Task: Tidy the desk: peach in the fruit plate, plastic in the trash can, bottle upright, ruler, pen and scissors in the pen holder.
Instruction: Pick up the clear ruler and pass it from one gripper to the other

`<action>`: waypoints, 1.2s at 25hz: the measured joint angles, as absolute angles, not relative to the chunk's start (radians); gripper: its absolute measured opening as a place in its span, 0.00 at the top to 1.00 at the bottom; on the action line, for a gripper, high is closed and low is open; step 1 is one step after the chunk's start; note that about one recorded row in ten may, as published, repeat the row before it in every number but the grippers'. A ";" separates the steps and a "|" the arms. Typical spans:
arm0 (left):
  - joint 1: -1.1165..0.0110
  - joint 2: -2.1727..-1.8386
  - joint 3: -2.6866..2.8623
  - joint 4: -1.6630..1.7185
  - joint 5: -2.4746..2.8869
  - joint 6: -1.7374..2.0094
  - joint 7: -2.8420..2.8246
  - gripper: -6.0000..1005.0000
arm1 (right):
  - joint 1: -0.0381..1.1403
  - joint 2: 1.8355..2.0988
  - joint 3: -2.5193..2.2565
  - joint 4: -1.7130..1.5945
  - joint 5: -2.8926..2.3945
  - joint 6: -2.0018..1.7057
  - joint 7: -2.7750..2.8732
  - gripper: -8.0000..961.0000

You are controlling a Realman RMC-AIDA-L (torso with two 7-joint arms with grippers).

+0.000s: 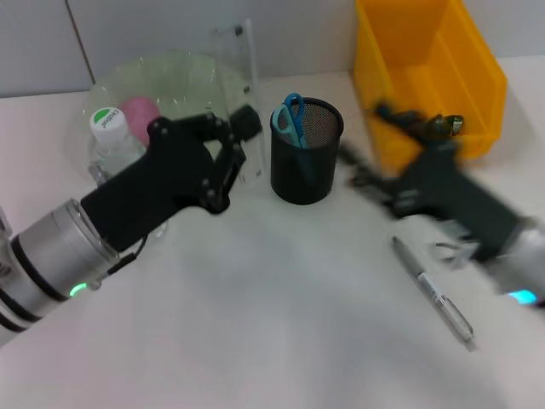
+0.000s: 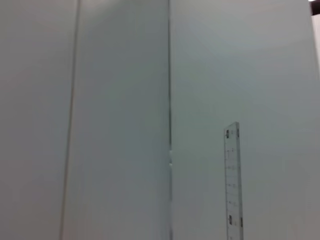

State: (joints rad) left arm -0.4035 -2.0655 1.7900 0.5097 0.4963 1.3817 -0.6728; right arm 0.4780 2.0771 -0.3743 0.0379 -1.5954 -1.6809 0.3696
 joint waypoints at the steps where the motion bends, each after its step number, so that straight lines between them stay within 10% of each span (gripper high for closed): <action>1: -0.403 -2.063 1.782 0.509 0.530 1.393 -0.682 0.98 | 0.449 2.077 -0.364 -0.062 -1.595 -1.701 0.497 0.24; 11: -0.424 -2.058 1.648 0.529 0.895 1.457 -0.819 0.98 | 0.486 1.994 -0.602 -0.577 -1.708 -1.954 1.175 0.24; 30: -0.451 -2.065 1.641 0.548 1.003 1.459 -0.867 0.98 | 0.552 2.065 -0.746 -0.696 -1.722 -1.898 1.229 0.25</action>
State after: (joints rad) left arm -0.4510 -2.0648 1.6408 0.5477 1.0029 1.4591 -0.8666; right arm 0.5524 2.0653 -0.7464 -0.6961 -1.7223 -1.8980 1.2288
